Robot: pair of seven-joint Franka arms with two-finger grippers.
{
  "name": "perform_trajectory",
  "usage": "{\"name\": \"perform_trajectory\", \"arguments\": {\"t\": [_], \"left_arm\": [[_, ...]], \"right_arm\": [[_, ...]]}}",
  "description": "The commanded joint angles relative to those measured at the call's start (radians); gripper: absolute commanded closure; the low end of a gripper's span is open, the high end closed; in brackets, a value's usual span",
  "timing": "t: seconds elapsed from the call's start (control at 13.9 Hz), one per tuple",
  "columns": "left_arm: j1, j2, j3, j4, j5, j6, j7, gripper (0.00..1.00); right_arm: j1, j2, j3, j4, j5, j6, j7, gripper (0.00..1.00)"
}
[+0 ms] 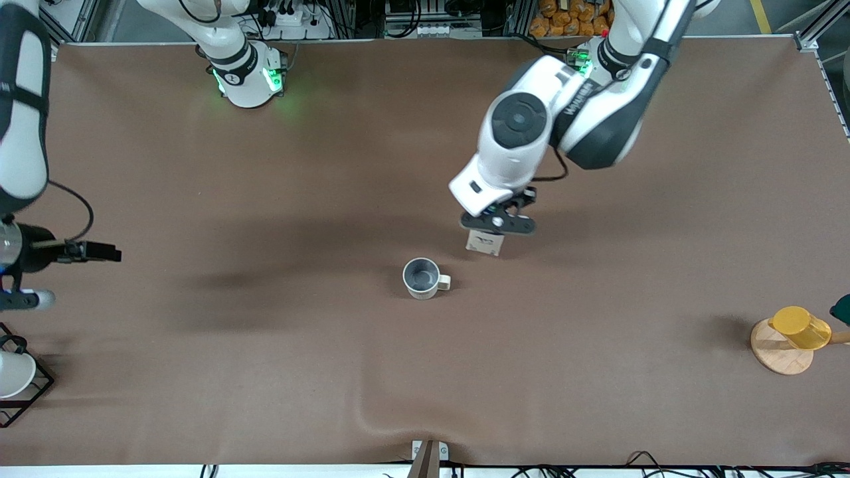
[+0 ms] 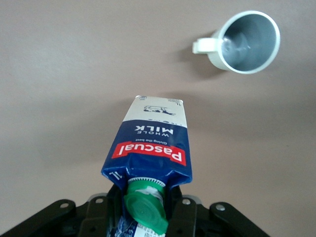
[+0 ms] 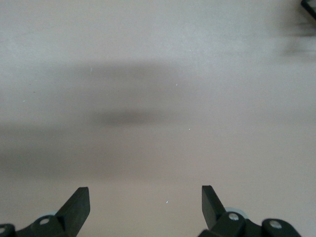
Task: Place milk next to cup
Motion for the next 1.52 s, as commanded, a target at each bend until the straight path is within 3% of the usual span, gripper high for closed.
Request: {"name": "perform_trajectory", "arguments": {"t": [0.0,0.29,0.58,0.87,1.44], "left_arm": [[-0.086,0.022,0.01,0.039,-0.005,-0.021,-0.119,0.66],[-0.142,0.065,0.01,0.092,-0.024,-0.026,-0.238,0.66],[-0.154,0.201,0.019,0.247,-0.025,-0.025,-0.263,0.66],[-0.149,0.258,0.016,0.281,-0.025,-0.012,-0.255,0.66],[-0.142,0.317,0.016,0.318,-0.027,0.047,-0.229,0.66]], "right_arm": [[-0.011,-0.188,0.014,-0.27,-0.018,0.142,0.017,0.0],[-0.01,-0.285,0.014,-0.329,-0.019,0.132,0.087,0.0],[-0.007,-0.299,0.016,-0.349,-0.019,0.132,0.103,0.0],[-0.002,-0.316,0.019,-0.372,-0.018,0.144,0.103,0.0],[0.051,-0.225,0.025,-0.09,-0.036,-0.009,0.12,0.0]]}}
